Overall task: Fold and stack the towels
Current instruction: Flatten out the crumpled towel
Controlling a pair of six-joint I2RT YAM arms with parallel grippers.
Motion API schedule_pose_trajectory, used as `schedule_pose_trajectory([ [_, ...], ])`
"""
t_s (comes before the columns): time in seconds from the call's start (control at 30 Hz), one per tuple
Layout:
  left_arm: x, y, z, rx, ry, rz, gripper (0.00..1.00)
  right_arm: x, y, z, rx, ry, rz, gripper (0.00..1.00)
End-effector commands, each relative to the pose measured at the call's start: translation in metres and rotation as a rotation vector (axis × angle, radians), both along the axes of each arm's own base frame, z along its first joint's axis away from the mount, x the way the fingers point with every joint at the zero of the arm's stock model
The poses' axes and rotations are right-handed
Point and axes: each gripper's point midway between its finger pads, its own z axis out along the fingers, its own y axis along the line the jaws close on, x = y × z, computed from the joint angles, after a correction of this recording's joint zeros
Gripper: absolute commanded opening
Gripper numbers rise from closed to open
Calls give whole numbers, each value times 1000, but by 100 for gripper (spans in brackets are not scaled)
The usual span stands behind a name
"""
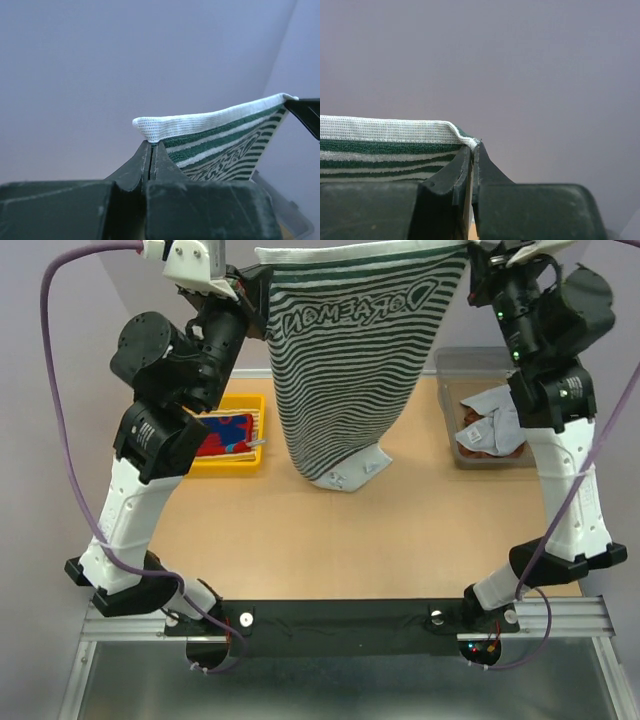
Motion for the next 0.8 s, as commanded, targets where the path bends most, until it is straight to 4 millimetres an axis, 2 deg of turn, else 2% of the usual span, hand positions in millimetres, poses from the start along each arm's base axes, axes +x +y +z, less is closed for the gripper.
schedule_pose_trajectory([
  [0.0,-67,27,63,-42,-212,-63,0,-69,-24,72,-30,-215,-27,0],
  [0.03,-79,22,66,-29,-236,-106,0,-81,-26,80,-36,-242,-20,1],
  [0.1,-102,31,74,-42,-277,-141,0,-101,-23,88,-58,-284,19,0],
  [0.13,-106,31,73,-36,-282,-153,0,-123,-29,99,-50,-321,18,1],
  [0.17,-123,39,80,-51,-319,-183,0,-131,-23,101,-72,-342,59,0],
  [0.2,-128,40,80,-53,-327,-193,0,-150,-27,109,-73,-376,66,0],
  [0.27,-146,48,88,-57,-375,-232,0,-164,-28,115,-77,-406,78,1],
  [0.37,-161,53,98,-62,-418,-265,0,-188,-28,128,-82,-468,107,0],
  [0.5,-178,62,110,-90,-467,-301,0,-203,-29,142,-74,-522,124,1],
  [0.6,-169,66,112,-111,-454,-251,0,-198,-28,145,-67,-534,119,1],
  [0.67,-147,74,109,-138,-406,-139,0,-188,-28,144,-59,-532,102,1],
  [0.7,-131,69,102,-129,-373,-91,0,-176,-27,142,-55,-520,89,0],
  [0.77,-103,76,92,-128,-310,58,0,-156,-25,136,-51,-496,72,0],
])
